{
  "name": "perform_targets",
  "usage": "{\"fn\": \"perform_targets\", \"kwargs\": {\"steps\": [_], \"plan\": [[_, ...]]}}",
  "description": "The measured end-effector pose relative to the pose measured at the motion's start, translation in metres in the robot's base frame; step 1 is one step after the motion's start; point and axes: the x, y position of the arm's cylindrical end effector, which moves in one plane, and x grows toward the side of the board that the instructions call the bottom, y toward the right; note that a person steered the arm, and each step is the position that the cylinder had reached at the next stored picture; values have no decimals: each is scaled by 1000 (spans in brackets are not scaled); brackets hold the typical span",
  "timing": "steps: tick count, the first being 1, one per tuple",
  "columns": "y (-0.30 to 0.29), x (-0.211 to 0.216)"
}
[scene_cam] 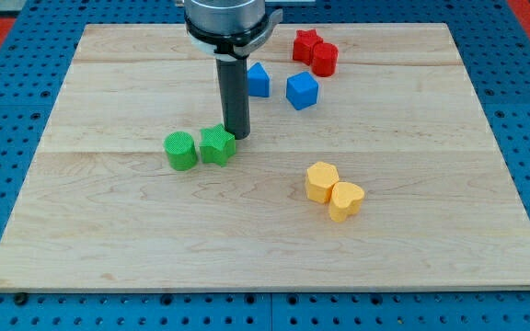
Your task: Move the red star and red circle towards the top right center of the board
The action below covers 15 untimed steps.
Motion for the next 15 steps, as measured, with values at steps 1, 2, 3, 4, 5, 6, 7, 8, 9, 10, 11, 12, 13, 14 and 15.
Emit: {"fn": "perform_targets", "kwargs": {"steps": [1, 2, 3, 4, 5, 6, 7, 8, 9, 10, 11, 12, 13, 14, 15], "plan": [[95, -25], [154, -26], [152, -58], [142, -94], [103, -129], [67, -138], [36, -139], [25, -182], [54, -197], [94, -197], [24, -199], [1, -219], [18, -219], [26, -218], [95, -220]]}}
